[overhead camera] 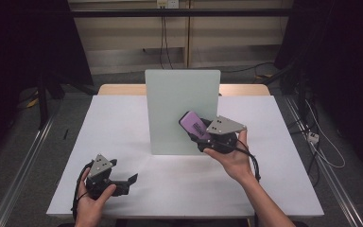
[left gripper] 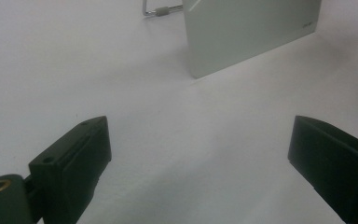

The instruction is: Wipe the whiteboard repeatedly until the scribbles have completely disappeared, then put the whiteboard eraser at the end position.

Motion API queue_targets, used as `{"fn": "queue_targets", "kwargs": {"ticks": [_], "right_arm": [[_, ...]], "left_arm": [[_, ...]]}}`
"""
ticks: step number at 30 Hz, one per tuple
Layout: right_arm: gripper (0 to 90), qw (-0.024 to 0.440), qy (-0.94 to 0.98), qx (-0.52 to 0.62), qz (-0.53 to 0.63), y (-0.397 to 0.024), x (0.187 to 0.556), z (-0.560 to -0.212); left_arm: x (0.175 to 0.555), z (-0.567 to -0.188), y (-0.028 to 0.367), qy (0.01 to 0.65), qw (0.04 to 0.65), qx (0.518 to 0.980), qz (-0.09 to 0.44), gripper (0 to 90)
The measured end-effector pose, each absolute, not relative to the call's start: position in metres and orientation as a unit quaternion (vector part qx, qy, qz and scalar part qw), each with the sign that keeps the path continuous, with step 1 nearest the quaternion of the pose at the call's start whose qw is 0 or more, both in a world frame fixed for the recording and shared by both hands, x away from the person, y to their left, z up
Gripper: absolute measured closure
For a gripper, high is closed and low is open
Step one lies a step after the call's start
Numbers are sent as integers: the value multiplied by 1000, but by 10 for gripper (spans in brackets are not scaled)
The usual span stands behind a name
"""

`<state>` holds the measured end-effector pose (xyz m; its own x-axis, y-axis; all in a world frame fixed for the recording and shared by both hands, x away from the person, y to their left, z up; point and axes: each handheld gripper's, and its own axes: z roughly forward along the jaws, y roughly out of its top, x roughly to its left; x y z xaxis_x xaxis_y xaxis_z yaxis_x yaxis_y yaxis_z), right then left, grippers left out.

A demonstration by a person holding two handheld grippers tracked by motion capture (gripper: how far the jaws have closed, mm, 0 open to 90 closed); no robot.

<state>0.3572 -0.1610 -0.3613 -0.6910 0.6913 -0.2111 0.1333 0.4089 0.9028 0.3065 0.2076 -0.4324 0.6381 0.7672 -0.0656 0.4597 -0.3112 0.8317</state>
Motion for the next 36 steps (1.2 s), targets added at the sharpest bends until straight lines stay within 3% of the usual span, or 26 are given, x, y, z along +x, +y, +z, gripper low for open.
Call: {"fn": "queue_targets", "kwargs": {"ticks": [11,29,36], "right_arm": [[413,275,797,262,470,-171,348,-366],[412,144,873,220,411,-158,338,-390],[412,123,900,199,368,-145,332,-397]], "left_arm": [[308,-433,204,383,436,795,174,59],[305,-430,202,373,443,797,170,59],[301,-429,202,369,443,798,174,59]]}}
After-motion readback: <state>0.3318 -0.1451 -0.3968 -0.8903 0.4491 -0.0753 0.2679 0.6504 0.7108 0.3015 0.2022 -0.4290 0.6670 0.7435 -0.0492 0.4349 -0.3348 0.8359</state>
